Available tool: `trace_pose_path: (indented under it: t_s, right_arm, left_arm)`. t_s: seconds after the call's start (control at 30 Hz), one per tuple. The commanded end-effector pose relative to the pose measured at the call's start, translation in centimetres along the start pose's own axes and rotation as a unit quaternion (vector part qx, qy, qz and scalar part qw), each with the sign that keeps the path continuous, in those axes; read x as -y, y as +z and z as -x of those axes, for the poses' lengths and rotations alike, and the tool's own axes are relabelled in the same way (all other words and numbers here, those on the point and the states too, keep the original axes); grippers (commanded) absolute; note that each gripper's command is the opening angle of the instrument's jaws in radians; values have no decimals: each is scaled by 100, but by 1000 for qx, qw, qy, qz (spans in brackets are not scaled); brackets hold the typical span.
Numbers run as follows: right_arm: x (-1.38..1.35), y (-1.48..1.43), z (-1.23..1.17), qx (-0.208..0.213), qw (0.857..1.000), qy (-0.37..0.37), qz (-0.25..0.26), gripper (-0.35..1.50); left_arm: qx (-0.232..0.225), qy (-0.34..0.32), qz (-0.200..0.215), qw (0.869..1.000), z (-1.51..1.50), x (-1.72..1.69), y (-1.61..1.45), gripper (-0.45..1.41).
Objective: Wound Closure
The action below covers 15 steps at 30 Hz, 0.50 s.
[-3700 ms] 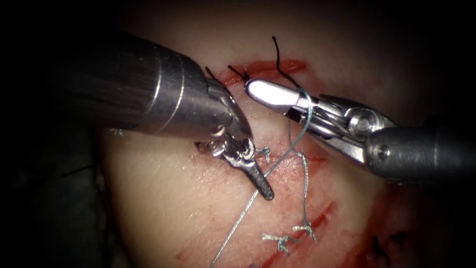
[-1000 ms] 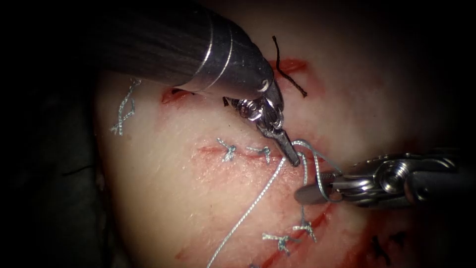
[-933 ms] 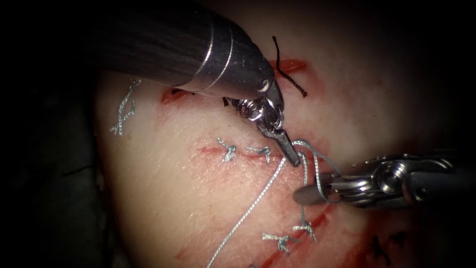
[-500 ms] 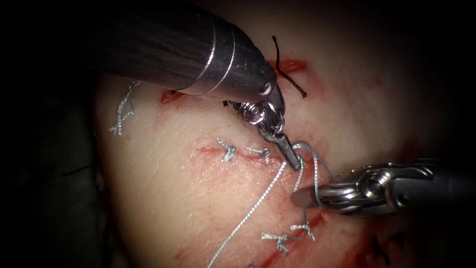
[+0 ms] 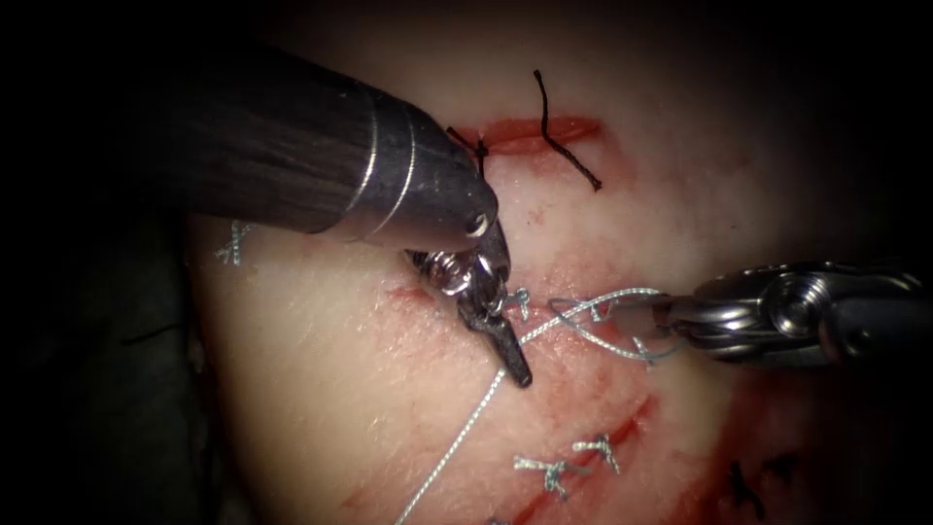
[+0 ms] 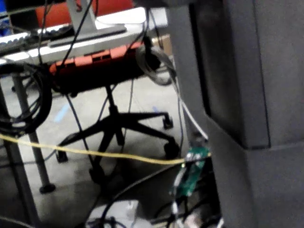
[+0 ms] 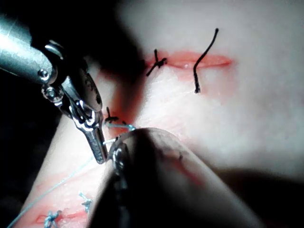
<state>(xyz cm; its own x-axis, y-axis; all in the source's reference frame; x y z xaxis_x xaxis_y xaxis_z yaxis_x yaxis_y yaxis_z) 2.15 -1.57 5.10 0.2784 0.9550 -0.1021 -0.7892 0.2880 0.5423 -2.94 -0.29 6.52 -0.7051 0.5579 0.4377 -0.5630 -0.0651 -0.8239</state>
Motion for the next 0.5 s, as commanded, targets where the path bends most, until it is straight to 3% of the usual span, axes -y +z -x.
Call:
trace_pose_path:
  t_s: [0.03,0.33,0.5]
  right_arm:
    - [2,7,-7,-14,1000,6,-14,-35]
    - [-6,3,-20,-36,996,41,-64,-35]
    - [-22,16,-27,-45,996,45,-63,-35]
  left_arm:
    - [4,-1,-5,1000,-2,4,10,-45]
    - [27,-9,-14,999,21,4,31,-45]
    - [39,-2,-5,999,37,-11,38,-45]
